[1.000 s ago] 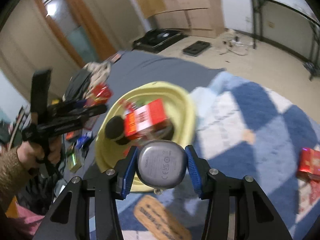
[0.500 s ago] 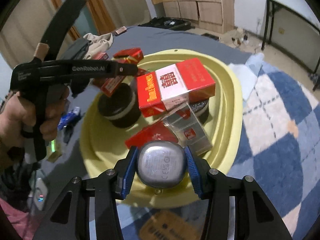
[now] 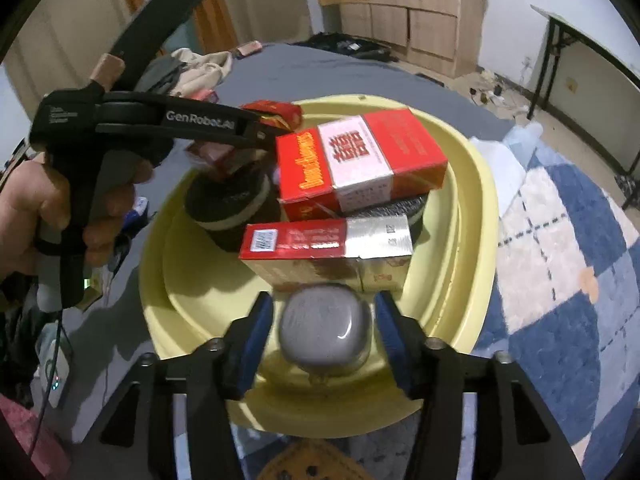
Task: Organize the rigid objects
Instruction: 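Carry the red box and grey tin into the yellow tray and open both tools, then move the left tool to a red box while the right tool approaches a silver-red box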
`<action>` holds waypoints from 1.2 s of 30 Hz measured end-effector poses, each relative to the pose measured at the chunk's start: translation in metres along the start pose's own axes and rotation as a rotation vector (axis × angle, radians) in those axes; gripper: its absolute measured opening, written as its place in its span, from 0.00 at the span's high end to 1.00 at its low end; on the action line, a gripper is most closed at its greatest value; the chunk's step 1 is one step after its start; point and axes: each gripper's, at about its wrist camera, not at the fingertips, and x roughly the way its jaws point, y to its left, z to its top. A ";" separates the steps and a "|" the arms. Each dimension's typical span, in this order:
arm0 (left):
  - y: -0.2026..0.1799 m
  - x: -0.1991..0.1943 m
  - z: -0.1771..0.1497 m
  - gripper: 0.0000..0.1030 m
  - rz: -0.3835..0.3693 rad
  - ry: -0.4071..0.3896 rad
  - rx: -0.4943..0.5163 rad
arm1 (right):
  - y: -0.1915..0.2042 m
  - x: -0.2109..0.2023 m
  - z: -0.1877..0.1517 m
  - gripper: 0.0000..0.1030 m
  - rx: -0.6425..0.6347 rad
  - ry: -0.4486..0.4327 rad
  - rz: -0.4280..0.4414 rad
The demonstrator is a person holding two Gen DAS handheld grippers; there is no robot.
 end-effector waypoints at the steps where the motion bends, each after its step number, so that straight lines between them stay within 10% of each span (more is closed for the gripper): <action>1: -0.002 -0.002 -0.001 0.11 -0.004 0.002 0.006 | 0.001 -0.003 0.000 0.39 -0.005 -0.002 0.011; 10: -0.023 -0.064 0.018 0.00 0.062 -0.179 -0.010 | -0.019 -0.056 -0.011 0.07 0.028 -0.038 0.020; 16: -0.093 -0.084 0.033 0.00 -0.031 -0.199 0.049 | -0.072 -0.114 -0.040 0.00 0.128 -0.063 -0.051; 24: -0.250 -0.049 0.022 0.00 -0.237 -0.001 0.257 | -0.168 -0.202 -0.108 0.00 0.170 0.008 -0.285; 29: -0.334 -0.007 0.024 0.00 -0.399 0.284 0.159 | -0.211 -0.247 -0.145 0.00 0.164 0.004 -0.382; 36: -0.417 0.032 0.018 0.00 -0.415 0.372 0.174 | -0.237 -0.238 -0.186 0.00 0.173 -0.085 -0.389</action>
